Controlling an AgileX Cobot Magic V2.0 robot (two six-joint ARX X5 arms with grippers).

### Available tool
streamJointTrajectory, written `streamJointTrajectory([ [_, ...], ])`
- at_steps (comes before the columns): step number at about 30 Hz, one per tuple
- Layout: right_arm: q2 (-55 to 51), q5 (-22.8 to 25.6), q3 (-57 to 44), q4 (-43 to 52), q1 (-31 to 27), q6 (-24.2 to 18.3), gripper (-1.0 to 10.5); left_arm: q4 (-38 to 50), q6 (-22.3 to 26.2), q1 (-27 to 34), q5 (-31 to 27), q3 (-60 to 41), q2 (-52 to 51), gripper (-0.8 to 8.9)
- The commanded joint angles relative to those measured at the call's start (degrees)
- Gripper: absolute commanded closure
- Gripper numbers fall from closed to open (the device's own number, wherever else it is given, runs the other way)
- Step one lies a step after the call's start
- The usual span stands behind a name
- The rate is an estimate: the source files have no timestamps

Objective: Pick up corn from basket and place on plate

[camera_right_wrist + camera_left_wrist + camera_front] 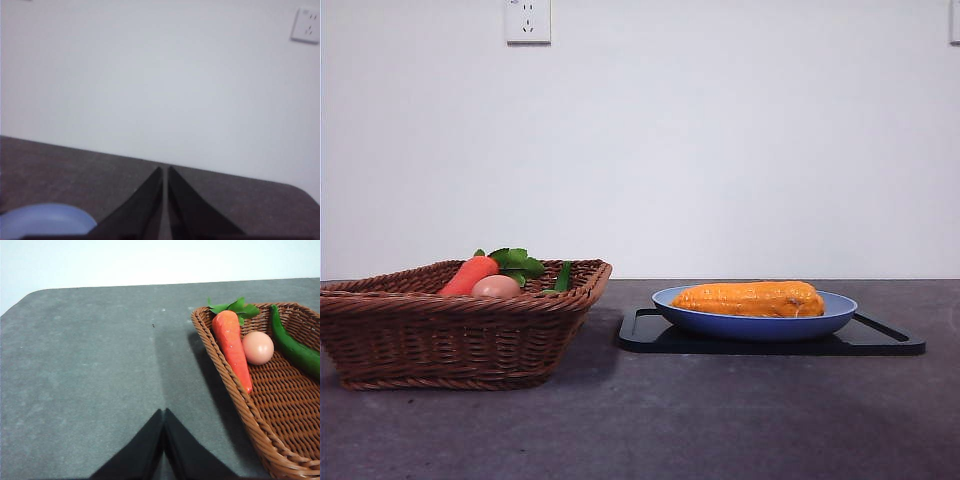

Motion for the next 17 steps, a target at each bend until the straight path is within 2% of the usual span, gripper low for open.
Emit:
streamJointTrajectory([
  [1, -3.7, 0.2, -4.7, 2.0, 0.0, 1.1, 9.4, -2.1, -0.1, 0.2, 0.2, -0.7, -0.1, 8.09],
  [7, -7.6, 0.3, -12.0, 2.7, 0.0, 2.1, 9.4, -2.1, -0.1, 0.2, 0.2, -0.7, -0.1, 8.09],
  [17, -9.4, 0.2, -18.2, 2.1, 0.0, 3.4, 9.4, -2.1, -0.1, 0.2, 0.2, -0.7, -0.1, 8.09],
])
